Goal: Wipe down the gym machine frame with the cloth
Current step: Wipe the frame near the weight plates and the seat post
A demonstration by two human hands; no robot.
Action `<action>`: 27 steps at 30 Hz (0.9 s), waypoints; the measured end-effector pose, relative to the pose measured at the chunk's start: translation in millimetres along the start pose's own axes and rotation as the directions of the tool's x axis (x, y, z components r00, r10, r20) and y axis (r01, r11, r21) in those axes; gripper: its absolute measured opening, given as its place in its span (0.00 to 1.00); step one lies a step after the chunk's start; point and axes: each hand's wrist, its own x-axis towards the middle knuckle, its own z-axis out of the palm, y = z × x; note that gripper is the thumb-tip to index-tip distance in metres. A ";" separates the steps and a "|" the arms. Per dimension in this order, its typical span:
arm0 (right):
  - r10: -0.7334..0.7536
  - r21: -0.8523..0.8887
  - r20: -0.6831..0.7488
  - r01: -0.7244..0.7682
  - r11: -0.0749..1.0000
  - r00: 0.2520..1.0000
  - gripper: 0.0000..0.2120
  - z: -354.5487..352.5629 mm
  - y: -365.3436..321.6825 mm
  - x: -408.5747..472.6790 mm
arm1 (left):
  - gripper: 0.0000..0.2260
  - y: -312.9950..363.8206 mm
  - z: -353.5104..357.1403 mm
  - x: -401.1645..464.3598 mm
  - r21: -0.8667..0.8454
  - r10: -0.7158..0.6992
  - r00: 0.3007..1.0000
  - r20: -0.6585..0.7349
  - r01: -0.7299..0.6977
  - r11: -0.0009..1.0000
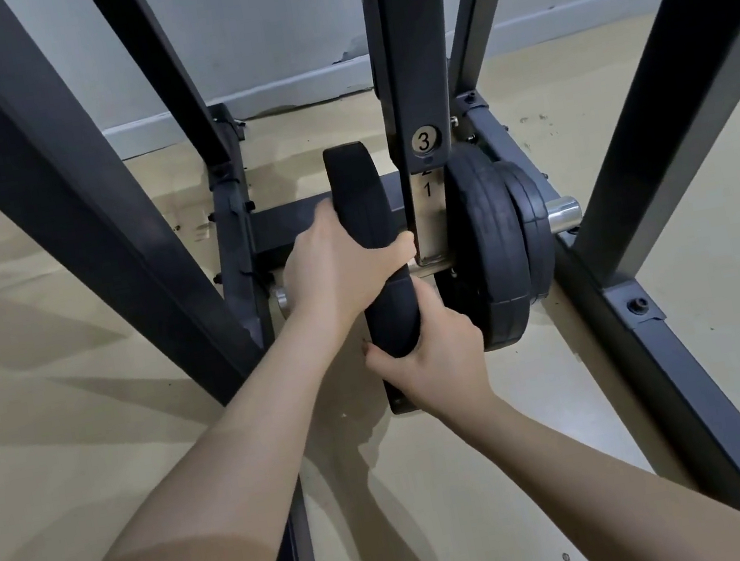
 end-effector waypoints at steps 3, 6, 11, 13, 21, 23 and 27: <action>-0.028 -0.014 -0.020 0.028 1.000 0.999 0.28 7.8 -6.5 -0.8 | 0.30 -11.0 -3.8 1.5 -0.006 0.008 0.999 -0.034 -0.008 1.000; -0.060 0.024 -0.016 0.060 0.998 0.998 0.28 16.2 -15.3 -1.2 | 0.29 -21.6 -13.0 4.3 -0.033 -0.013 0.999 -0.037 0.012 0.999; -0.078 -0.036 0.011 0.078 0.996 0.997 0.30 23.8 -24.6 0.6 | 0.29 -33.2 -25.5 4.8 -0.163 -0.038 0.999 -0.010 0.036 0.986; -0.101 -0.018 0.060 0.102 0.995 0.993 0.31 19.9 -25.2 -0.9 | 0.30 -37.9 -29.1 1.2 -0.276 -0.008 0.999 0.048 0.021 0.961; 0.144 0.417 -0.026 -0.120 0.901 0.989 0.15 -18.0 2.2 61.2 | 0.50 -62.5 -39.8 -10.7 -0.383 0.132 0.954 0.268 -0.020 0.924; -0.187 0.211 -0.130 0.212 0.954 0.974 0.19 -6.0 -3.4 75.2 | 0.49 -63.0 -38.9 -12.4 -0.359 0.135 0.966 0.218 -0.049 0.932; -0.290 -0.409 0.380 0.441 0.799 0.878 0.24 33.9 30.7 78.4 | 0.49 -72.3 -43.6 -9.1 -0.310 0.165 0.958 0.233 -0.088 0.947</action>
